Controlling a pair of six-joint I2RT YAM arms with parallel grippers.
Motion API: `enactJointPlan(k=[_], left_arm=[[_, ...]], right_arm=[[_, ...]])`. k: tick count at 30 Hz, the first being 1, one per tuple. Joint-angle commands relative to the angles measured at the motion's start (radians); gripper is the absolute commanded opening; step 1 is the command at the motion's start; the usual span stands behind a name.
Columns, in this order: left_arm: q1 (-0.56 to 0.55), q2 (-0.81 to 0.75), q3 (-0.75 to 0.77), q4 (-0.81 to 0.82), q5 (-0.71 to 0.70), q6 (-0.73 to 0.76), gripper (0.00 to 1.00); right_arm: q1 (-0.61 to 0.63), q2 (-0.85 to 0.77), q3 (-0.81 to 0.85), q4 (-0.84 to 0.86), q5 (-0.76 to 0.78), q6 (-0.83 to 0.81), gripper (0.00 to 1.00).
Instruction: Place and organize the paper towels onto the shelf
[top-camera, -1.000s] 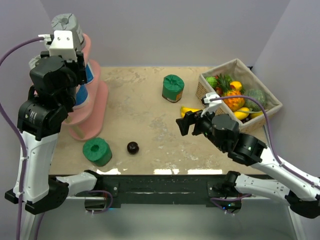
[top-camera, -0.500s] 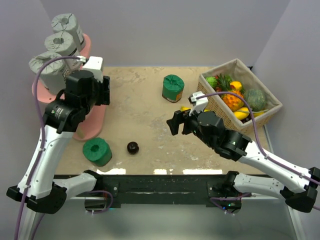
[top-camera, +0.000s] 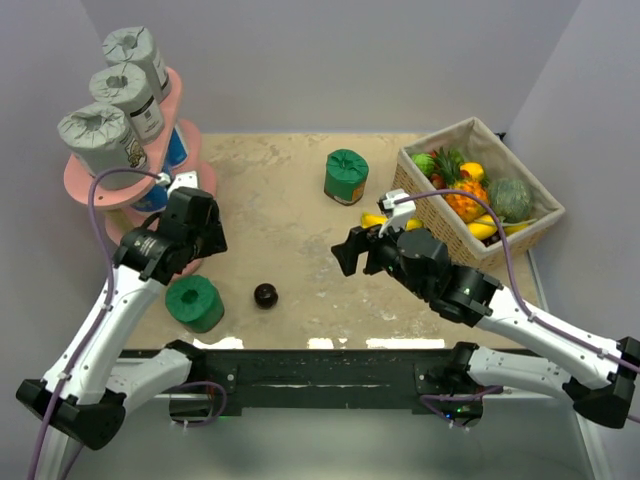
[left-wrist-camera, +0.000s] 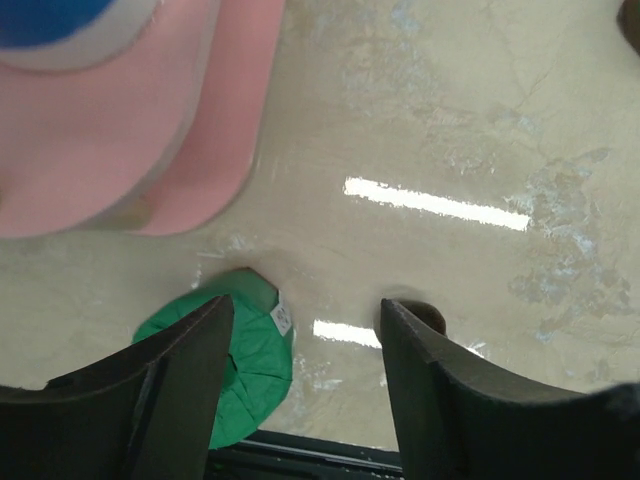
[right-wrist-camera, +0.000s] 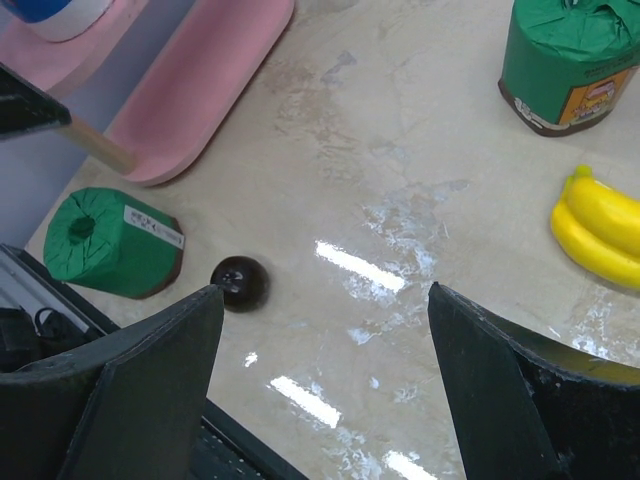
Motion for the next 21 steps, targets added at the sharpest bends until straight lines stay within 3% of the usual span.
enactJointPlan(k=[1,7,15,21], left_arm=[[-0.001,0.092,-0.065,-0.068,-0.007,-0.244,0.60],[-0.001,0.184,-0.161,-0.219,-0.105,-0.396,0.53],[-0.001,0.066,-0.292,-0.156,-0.087,-0.449,0.57],[-0.001,0.075,-0.321,-0.085,-0.081,-0.416,0.61]], right_arm=[[-0.002,-0.046,-0.005,0.035,0.031,0.003,0.87],[-0.002,-0.107,-0.008,0.003,0.079,-0.029,0.87],[-0.001,-0.123,-0.033,0.004,0.094,-0.032,0.88],[-0.001,-0.130,-0.030,0.003,0.088,-0.031,0.88]])
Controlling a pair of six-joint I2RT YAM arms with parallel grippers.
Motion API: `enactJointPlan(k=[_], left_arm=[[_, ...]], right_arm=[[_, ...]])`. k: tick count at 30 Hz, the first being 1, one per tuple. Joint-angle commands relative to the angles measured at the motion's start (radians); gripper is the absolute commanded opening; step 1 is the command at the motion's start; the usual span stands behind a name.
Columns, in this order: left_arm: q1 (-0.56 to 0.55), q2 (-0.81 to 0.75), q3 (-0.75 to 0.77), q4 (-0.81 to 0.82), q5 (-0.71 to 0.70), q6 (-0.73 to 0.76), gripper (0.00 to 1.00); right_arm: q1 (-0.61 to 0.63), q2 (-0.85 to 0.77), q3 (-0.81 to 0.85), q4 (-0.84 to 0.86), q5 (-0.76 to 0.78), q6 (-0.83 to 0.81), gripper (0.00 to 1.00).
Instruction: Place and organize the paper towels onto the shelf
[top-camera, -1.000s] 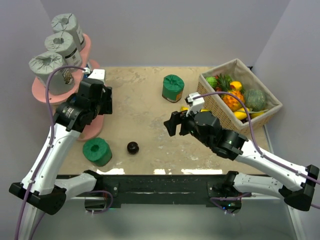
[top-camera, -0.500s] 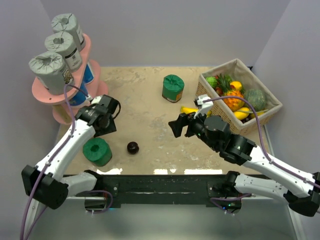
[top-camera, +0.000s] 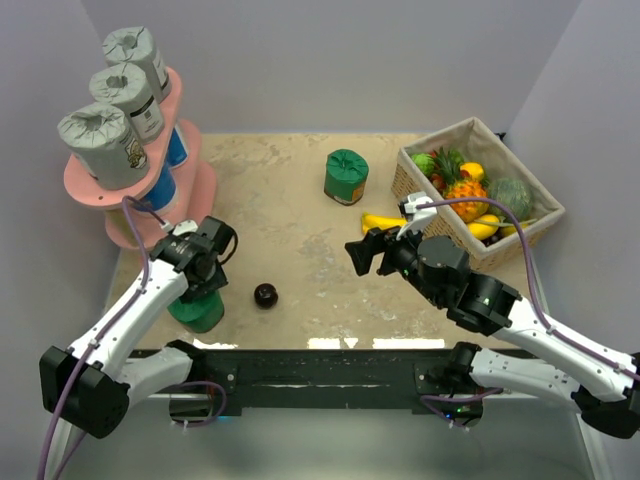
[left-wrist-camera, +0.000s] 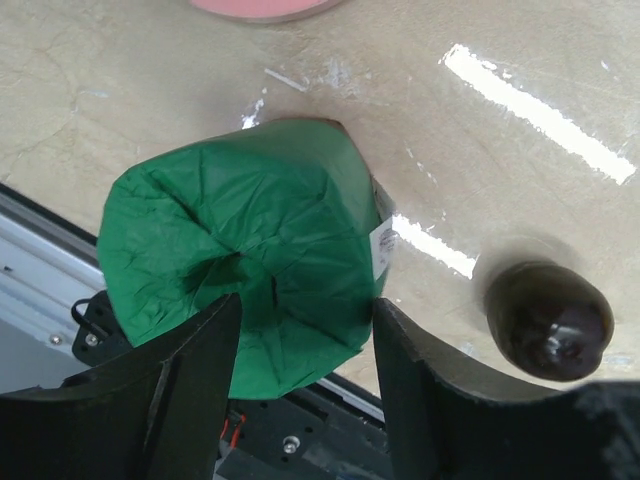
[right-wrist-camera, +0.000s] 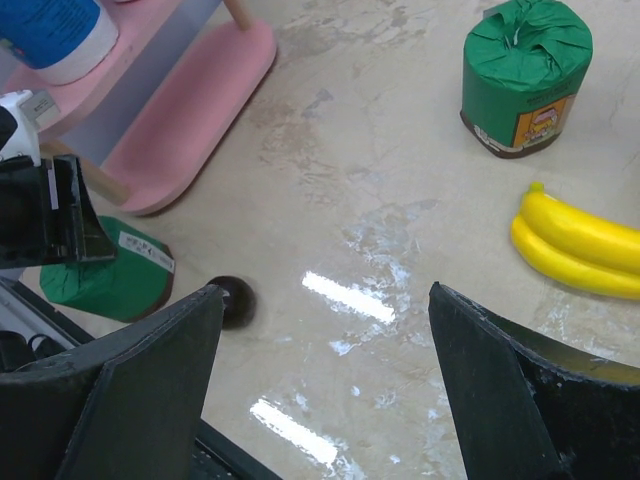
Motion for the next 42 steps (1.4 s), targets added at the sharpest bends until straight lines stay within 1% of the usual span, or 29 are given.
enactJointPlan(k=[1,5,10,11,14,22,26,28,31,32,33,37,40,42], left_arm=[[-0.001,0.008,-0.024,0.091,-0.019,-0.011,0.61],[-0.001,0.020,-0.043,0.129,0.004,0.004,0.61],[-0.001,0.007,-0.061,0.157,0.015,0.010,0.58],[-0.001,0.007,-0.067,0.158,0.018,0.004,0.56],[-0.001,0.013,-0.073,0.160,0.020,-0.002,0.53],[-0.001,0.039,-0.079,0.167,0.029,-0.008,0.52],[-0.015,0.027,-0.078,0.172,0.030,-0.007,0.45],[-0.021,0.004,-0.075,0.192,0.035,0.009,0.44],[-0.035,-0.038,-0.059,0.236,0.055,0.070,0.39],[-0.043,-0.053,-0.055,0.253,0.065,0.113,0.37],[-0.046,-0.068,-0.058,0.302,0.104,0.140,0.37],[-0.049,-0.136,-0.050,0.387,0.156,0.237,0.37],[-0.049,-0.124,-0.009,0.425,0.179,0.323,0.37],[-0.049,-0.101,0.013,0.468,0.219,0.360,0.37]], right_arm=[[-0.002,-0.015,0.002,0.019,0.020,-0.003,0.88],[-0.002,-0.021,0.003,0.021,0.014,-0.006,0.88],[-0.001,-0.019,0.005,0.019,0.007,-0.011,0.88],[-0.002,-0.022,0.006,0.018,0.007,-0.012,0.88],[-0.002,-0.027,0.008,0.016,0.012,-0.017,0.88],[-0.002,-0.073,0.000,0.001,0.023,-0.025,0.88],[-0.001,-0.099,-0.018,0.007,0.018,-0.022,0.88],[-0.001,-0.101,-0.021,0.007,0.020,-0.026,0.88],[-0.002,-0.101,-0.015,-0.005,0.026,-0.026,0.88],[-0.002,-0.097,-0.013,-0.007,0.027,-0.029,0.88],[-0.002,-0.096,-0.010,-0.010,0.027,-0.029,0.88],[-0.002,-0.093,0.013,-0.030,0.023,-0.028,0.88],[-0.002,-0.099,0.016,-0.033,0.014,-0.023,0.88],[-0.002,-0.101,0.020,-0.031,0.010,-0.022,0.88]])
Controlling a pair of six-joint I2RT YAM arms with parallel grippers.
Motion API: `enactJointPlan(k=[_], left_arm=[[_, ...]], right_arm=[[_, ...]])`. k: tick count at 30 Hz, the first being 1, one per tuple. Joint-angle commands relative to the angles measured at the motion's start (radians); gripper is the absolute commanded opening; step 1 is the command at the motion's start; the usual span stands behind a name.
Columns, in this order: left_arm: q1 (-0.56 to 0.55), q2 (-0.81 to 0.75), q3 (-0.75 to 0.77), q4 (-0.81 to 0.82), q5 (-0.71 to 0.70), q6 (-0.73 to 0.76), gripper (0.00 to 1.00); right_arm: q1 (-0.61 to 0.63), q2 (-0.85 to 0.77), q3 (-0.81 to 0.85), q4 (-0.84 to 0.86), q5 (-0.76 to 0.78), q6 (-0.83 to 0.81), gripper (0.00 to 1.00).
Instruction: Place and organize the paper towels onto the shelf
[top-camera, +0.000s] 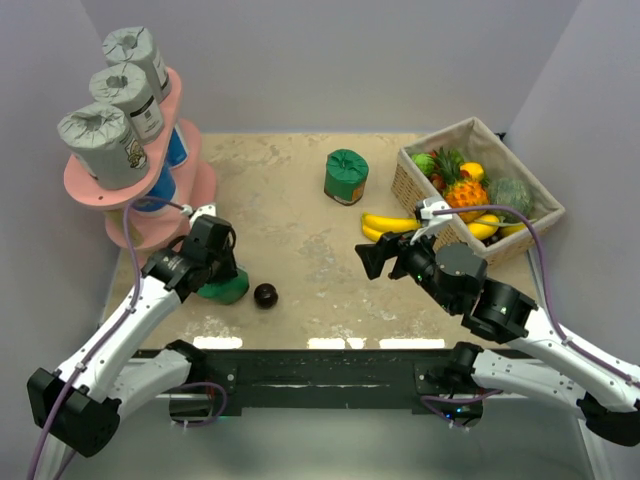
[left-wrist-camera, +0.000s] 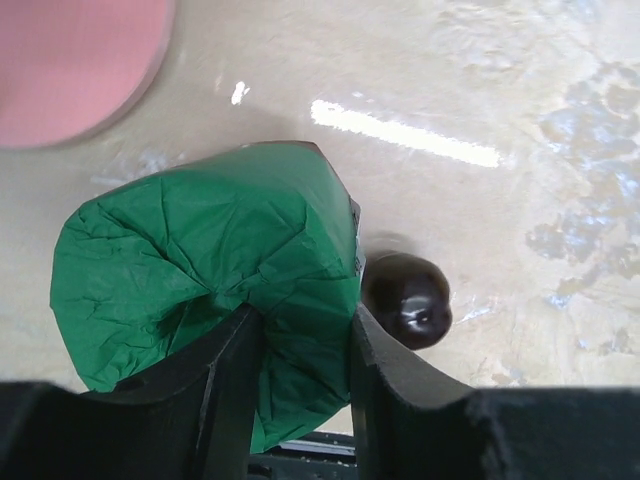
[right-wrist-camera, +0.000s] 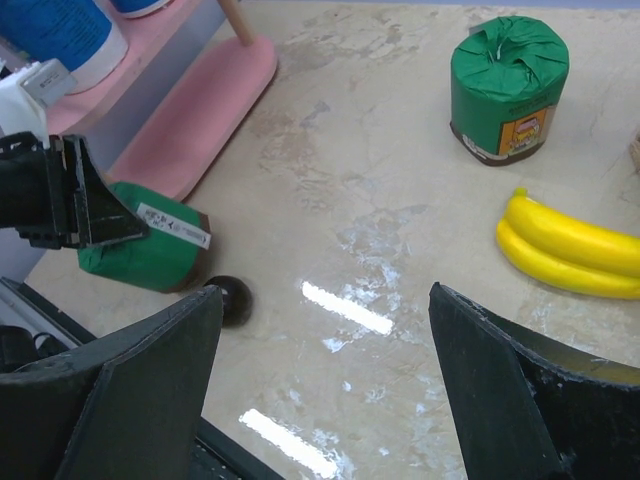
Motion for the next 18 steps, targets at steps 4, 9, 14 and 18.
enactJointPlan(k=[4,9,14,18], left_arm=[[-0.009,0.149,0.159,0.199,0.092,0.227,0.36],[-0.023,0.280,0.284,0.309,0.058,0.335,0.36],[-0.031,0.468,0.460,0.387,-0.003,0.490,0.39],[-0.032,0.637,0.603,0.397,-0.078,0.594,0.37]], right_arm=[[-0.002,-0.010,0.050,0.000,0.001,-0.005,0.88],[-0.002,-0.010,0.064,-0.016,0.005,-0.015,0.88],[-0.002,-0.030,0.047,-0.010,0.001,-0.008,0.88],[-0.001,-0.037,0.021,-0.003,-0.001,-0.001,0.88]])
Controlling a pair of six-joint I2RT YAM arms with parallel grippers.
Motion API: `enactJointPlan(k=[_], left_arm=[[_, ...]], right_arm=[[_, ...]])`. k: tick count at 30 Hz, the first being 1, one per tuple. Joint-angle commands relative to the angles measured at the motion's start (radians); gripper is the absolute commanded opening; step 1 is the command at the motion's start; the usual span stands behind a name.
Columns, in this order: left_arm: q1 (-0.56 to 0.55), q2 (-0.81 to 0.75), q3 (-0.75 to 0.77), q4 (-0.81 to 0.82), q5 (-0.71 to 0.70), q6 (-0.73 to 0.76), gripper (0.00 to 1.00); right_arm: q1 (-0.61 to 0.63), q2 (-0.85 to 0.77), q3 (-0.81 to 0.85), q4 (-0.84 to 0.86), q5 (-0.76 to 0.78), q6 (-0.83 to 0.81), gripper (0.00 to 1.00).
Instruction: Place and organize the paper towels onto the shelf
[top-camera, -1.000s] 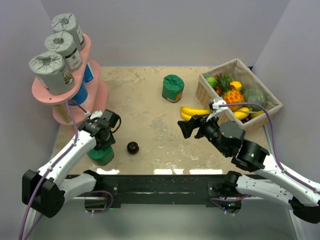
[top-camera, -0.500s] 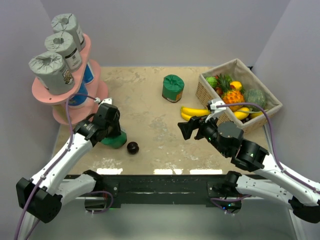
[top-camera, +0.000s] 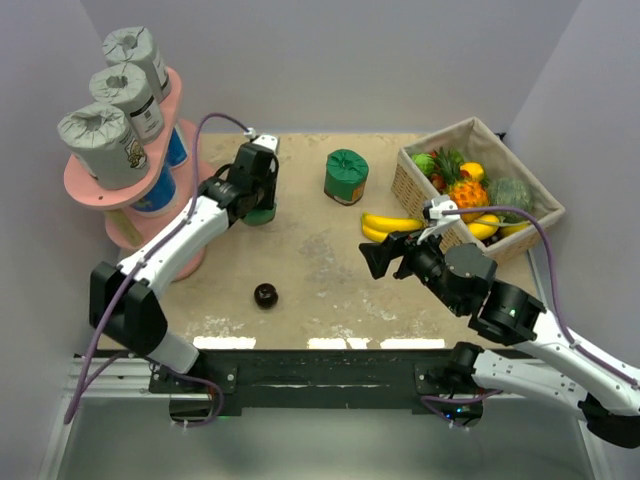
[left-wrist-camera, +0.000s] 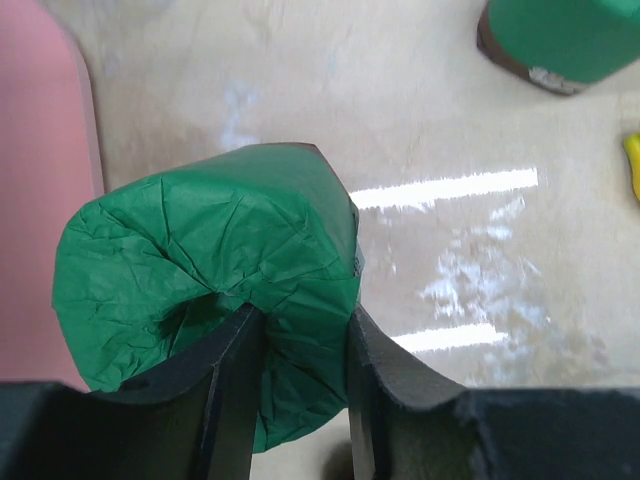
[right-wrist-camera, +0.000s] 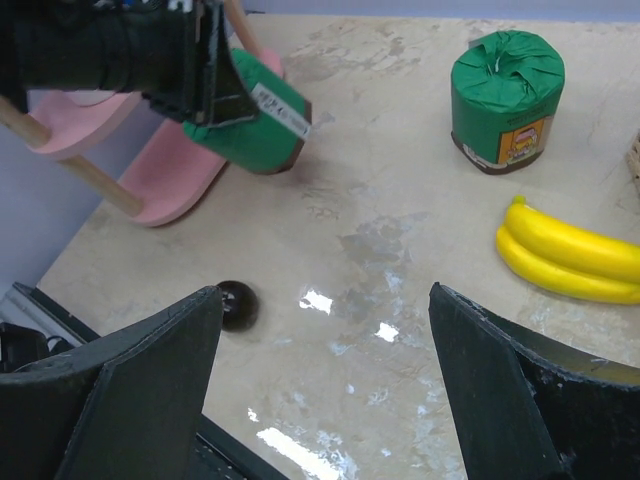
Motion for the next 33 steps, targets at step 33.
enactJointPlan(k=[33], left_arm=[[0.137,0.450,0.316,0.122,-0.427,0.455,0.40]], right_arm=[[-0.002,0.019,0.075,-0.017,-0.003,-0.041,0.88]])
